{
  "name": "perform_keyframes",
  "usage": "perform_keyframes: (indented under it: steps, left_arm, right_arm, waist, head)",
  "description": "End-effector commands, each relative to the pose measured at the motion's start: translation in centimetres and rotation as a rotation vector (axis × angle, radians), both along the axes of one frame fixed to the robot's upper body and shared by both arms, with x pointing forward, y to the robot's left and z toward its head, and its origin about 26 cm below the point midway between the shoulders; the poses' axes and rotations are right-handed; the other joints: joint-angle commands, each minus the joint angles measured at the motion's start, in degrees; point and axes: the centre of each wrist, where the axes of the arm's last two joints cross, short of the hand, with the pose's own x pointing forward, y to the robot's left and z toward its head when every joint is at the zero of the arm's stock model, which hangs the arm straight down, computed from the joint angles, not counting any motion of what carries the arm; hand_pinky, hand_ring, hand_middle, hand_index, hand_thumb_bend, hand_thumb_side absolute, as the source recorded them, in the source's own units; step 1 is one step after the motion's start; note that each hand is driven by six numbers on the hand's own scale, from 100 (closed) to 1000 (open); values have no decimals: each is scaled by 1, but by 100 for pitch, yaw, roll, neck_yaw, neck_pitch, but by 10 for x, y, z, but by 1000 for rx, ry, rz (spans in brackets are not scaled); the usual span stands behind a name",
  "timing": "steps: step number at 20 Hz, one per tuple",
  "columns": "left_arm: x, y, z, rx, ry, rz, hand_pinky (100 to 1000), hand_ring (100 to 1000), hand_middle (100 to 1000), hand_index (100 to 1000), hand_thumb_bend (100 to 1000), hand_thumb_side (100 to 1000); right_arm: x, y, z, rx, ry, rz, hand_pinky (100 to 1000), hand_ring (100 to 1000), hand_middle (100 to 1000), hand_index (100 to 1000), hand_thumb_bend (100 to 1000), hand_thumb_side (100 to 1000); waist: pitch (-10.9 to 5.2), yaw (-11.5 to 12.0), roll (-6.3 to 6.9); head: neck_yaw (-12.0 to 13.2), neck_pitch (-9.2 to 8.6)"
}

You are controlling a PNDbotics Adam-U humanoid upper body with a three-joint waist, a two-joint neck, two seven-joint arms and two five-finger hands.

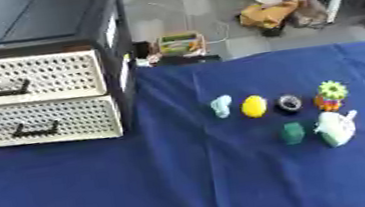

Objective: Pick up objects from table and place into drawer.

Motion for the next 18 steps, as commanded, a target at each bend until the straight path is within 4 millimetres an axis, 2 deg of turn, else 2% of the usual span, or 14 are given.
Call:
perform_keyframes:
  steps: [1,5,9,14,18]
  left_arm:
    - [-2,7,21,125,-47,32,571,492,572,821,100,953]
    - [-2,5,31,303,-21,49,562,497,577,821,100,927]
    - [0,6,41,479,17,89,553,507,576,819,100,939]
    - [17,9,46,709,113,161,544,524,586,830,100,962]
    - [30,12,54,880,173,233,539,534,584,837,100,957]
  right_arm:
    - [-3,-3,7,-18,-22,-1,619,709,619,766,100,966]
    - [-5,-6,7,-33,-17,-16,619,709,619,766,100,965]
    - [-5,-7,7,-44,-12,-24,619,709,619,766,100,969]
    - [-6,-10,7,-60,-7,-33,620,709,620,766,100,965]
    - [-6,-10,7,-67,-1,-33,620,710,620,766,100,966]
  waist:
    - [-156,19,43]
    - [-180,77,144]
    - [-196,131,204]
    - [-241,199,256]
    - [-252,219,248]
  head:
    - [15,-34]
    - [-76,-37]
    - [-161,-16]
    - [-200,60]
    - [-210,77]
